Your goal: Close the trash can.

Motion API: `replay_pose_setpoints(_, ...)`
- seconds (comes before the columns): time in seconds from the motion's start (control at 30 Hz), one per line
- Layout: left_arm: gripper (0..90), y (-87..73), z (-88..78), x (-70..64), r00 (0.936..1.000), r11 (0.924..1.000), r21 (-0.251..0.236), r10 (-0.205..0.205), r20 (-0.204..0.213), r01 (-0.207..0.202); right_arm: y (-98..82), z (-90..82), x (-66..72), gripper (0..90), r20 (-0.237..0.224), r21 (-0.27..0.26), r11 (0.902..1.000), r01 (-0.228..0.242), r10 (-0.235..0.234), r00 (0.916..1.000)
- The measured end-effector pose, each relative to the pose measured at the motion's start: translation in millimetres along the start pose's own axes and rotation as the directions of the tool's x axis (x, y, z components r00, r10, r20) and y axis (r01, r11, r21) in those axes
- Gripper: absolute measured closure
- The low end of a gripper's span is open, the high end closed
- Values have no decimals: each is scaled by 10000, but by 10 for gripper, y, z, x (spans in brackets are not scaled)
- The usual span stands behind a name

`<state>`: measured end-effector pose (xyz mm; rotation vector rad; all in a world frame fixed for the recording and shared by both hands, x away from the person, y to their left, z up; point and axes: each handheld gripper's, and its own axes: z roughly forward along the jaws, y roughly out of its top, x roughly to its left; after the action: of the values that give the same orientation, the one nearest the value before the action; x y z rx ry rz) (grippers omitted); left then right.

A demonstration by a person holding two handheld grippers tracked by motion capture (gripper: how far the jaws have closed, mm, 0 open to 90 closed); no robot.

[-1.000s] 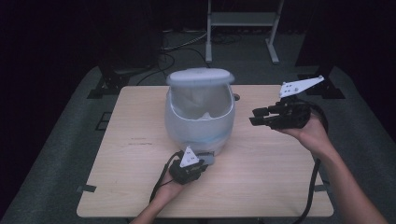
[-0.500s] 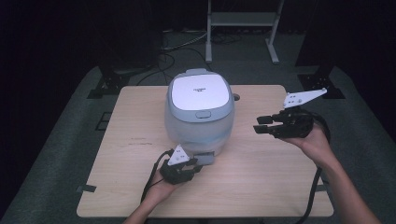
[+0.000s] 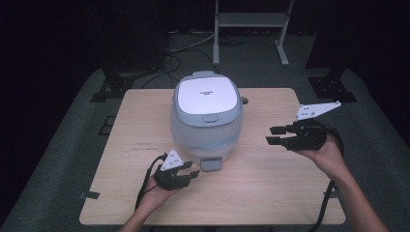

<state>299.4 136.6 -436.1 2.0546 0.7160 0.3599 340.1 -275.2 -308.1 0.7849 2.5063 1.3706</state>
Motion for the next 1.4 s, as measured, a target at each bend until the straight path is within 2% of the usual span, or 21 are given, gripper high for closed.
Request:
replay_pose_setpoints(0.23,502,-33,-123,77,9992,10000,-96,-16,-404,12,-142,10,-11,522,104,57,9999,-161,161,9998)
replay_pose_setpoints(0.33,474,-68,-177,114,9982,9998,-115,-148,-575,142,-192,8,-16,503,141,-1,9997,-251,251,9996)
replay_pose_setpoints(0.63,434,-102,-308,206,9956,9993,-217,-317,-881,299,-321,-18,-24,480,288,-47,9990,-447,448,9986)
replay_pose_setpoints(0.83,389,-116,-361,241,9929,9992,-237,-358,-1132,333,-400,-8,-25,446,360,-11,9984,-561,561,9978)
replay_pose_setpoints(1.03,363,-198,-379,276,9905,9983,-194,-566,-1253,546,-485,2,-24,421,397,-22,9978,-667,667,9970)
replay_pose_setpoints(1.17,287,-238,-381,314,9859,9958,-57,-917,-1398,918,-546,2,-18,389,503,-59,9967,-806,808,9955)
replay_pose_setpoints(1.4,236,-228,-400,334,9837,9943,-162,-1069,-1447,1057,-679,33,0,347,615,-15,9947,-1031,1030,9928)
